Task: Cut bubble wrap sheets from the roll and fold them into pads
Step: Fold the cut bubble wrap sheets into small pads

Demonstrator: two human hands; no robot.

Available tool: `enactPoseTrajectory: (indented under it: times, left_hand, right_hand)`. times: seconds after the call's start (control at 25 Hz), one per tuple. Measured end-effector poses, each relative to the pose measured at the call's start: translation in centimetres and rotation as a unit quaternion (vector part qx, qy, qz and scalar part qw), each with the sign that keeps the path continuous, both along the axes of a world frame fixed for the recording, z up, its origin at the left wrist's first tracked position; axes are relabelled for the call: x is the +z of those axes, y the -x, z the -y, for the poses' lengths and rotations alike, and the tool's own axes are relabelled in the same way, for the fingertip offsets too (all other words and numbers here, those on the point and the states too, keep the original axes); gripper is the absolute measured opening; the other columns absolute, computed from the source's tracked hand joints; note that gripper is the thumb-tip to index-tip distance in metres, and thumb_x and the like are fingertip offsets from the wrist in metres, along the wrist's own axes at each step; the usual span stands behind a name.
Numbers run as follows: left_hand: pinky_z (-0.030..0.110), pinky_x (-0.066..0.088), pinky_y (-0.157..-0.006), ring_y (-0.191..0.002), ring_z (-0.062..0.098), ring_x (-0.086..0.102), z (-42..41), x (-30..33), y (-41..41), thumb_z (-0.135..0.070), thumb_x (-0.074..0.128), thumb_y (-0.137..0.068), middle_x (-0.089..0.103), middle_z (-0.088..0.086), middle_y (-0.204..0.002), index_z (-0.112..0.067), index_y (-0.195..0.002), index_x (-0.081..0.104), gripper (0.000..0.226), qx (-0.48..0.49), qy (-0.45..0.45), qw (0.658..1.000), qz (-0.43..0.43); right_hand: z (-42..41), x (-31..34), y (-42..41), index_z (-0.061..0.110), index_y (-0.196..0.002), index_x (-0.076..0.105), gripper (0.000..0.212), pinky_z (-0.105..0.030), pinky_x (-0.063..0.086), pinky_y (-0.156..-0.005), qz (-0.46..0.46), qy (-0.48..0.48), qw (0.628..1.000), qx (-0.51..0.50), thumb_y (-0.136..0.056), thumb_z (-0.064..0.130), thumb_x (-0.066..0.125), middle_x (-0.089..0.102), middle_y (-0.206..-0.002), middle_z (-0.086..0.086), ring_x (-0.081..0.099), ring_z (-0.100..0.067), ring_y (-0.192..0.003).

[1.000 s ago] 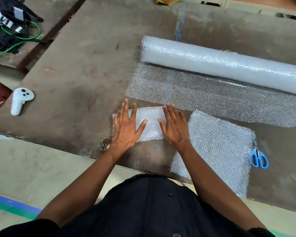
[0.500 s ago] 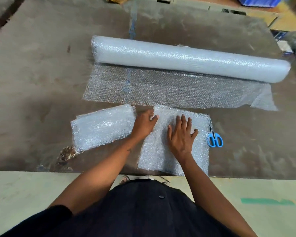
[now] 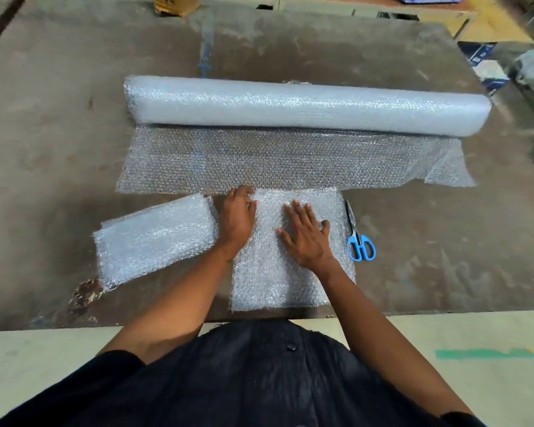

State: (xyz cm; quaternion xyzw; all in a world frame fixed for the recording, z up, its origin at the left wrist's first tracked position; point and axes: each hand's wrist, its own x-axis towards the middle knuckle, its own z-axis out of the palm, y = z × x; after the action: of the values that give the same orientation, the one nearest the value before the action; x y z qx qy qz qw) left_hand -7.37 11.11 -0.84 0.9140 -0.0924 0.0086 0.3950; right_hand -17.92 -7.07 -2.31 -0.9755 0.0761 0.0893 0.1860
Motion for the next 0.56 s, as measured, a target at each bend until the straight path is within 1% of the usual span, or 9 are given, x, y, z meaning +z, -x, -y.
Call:
enactPoseTrajectory:
  times: [0.08, 0.16, 0.2, 0.28, 0.32, 0.36, 0.44, 0.48, 0.56]
  left_hand:
    - [0.011, 0.045, -0.064, -0.081, 0.011, 0.067, -0.2, -0.2, -0.2, -0.016, 0.075, -0.097, 0.072, -0.003, -0.096, -0.016, -0.11, 0.072, 0.014, 0.02, -0.002, 0.999, 0.027]
    - [0.009, 0.041, -0.061, -0.081, 0.012, 0.068, -0.4, -0.1, -0.8, -0.017, 0.071, -0.1, 0.074, -0.002, -0.095, -0.014, -0.109, 0.073, 0.01, 0.043, 0.006, 0.999, 0.025]
    - [0.011, 0.044, -0.063, -0.083, 0.014, 0.068, -0.5, -0.3, -1.1, -0.017, 0.07, -0.101, 0.075, 0.0, -0.098, -0.013, -0.11, 0.073, 0.011, 0.05, 0.019, 0.998, 0.013]
    - [0.025, 0.057, -0.066, -0.083, 0.016, 0.07, -0.4, -0.5, -1.7, -0.019, 0.07, -0.101, 0.077, 0.003, -0.099, -0.014, -0.109, 0.075, 0.011, 0.069, 0.08, 0.994, -0.038]
    - [0.031, 0.059, -0.062, -0.078, 0.016, 0.07, -0.3, -0.4, -1.8, -0.022, 0.071, -0.101, 0.077, 0.004, -0.097, -0.015, -0.108, 0.075, 0.011, 0.08, 0.131, 0.984, -0.09]
    - [0.031, 0.057, -0.056, -0.071, 0.015, 0.069, -0.1, -0.2, -1.9, -0.024, 0.071, -0.101, 0.076, 0.006, -0.094, -0.015, -0.107, 0.075, 0.011, 0.093, 0.186, 0.967, -0.15]
    - [0.026, 0.048, -0.047, -0.06, 0.013, 0.062, 0.3, 0.5, -1.7, -0.023, 0.074, -0.099, 0.073, 0.009, -0.091, -0.01, -0.109, 0.073, 0.017, 0.12, 0.288, 0.914, -0.259]
    - [0.024, 0.045, -0.044, -0.057, 0.012, 0.059, 0.3, 1.0, -1.6, -0.021, 0.074, -0.098, 0.071, 0.01, -0.09, -0.007, -0.111, 0.072, 0.02, 0.125, 0.322, 0.889, -0.302]
    - [0.023, 0.042, -0.041, -0.051, 0.012, 0.058, 0.1, 1.8, -1.4, -0.017, 0.073, -0.098, 0.071, 0.01, -0.089, -0.002, -0.115, 0.069, 0.023, 0.116, 0.349, 0.861, -0.352]
  right_hand:
    - [0.3, -0.2, -0.6, 0.033, -0.171, 0.005, 0.074, -0.069, 0.004, -0.124, -0.001, 0.003, 1.0, 0.011, -0.108, 0.069, 0.025, -0.006, -0.179, 0.007, -0.008, -0.021, -0.165]
    - [0.8, 0.2, -1.2, 0.029, -0.17, 0.008, 0.073, -0.068, 0.013, -0.123, 0.008, 0.011, 1.0, 0.014, -0.11, 0.064, 0.027, 0.0, -0.179, 0.003, 0.002, -0.024, -0.165]
    - [0.9, 0.6, -1.5, 0.026, -0.17, 0.011, 0.071, -0.067, 0.02, -0.121, 0.022, 0.02, 0.999, 0.013, -0.11, 0.06, 0.03, 0.006, -0.179, 0.0, 0.011, -0.026, -0.163]
    - [1.0, 1.4, -2.2, 0.023, -0.168, 0.018, 0.067, -0.064, 0.03, -0.116, 0.057, 0.04, 0.997, 0.017, -0.11, 0.048, 0.04, 0.021, -0.175, -0.003, 0.027, -0.028, -0.155]
    - [0.8, 1.8, -2.6, 0.021, -0.167, 0.023, 0.065, -0.061, 0.031, -0.114, 0.072, 0.037, 0.997, 0.019, -0.109, 0.043, 0.044, 0.031, -0.171, -0.004, 0.035, -0.028, -0.151]
    - [0.4, 2.1, -3.1, 0.021, -0.164, 0.029, 0.062, -0.057, 0.033, -0.112, 0.087, 0.016, 0.996, 0.018, -0.108, 0.039, 0.049, 0.042, -0.164, -0.005, 0.043, -0.027, -0.145]
    - [-0.6, 2.9, -4.1, 0.021, -0.156, 0.045, 0.052, -0.05, 0.041, -0.107, 0.113, -0.109, 0.988, 0.004, -0.107, 0.034, 0.058, 0.065, -0.144, -0.002, 0.061, -0.023, -0.128]
    - [-1.1, 3.2, -4.6, 0.021, -0.152, 0.05, 0.048, -0.047, 0.048, -0.104, 0.113, -0.196, 0.974, -0.009, -0.107, 0.031, 0.063, 0.071, -0.135, -0.002, 0.068, -0.021, -0.118]
    - [-2.1, 3.9, -5.5, 0.02, -0.147, 0.056, 0.045, -0.039, 0.059, -0.093, 0.1, -0.321, 0.941, -0.024, -0.104, 0.025, 0.07, 0.074, -0.126, -0.006, 0.073, -0.018, -0.105]
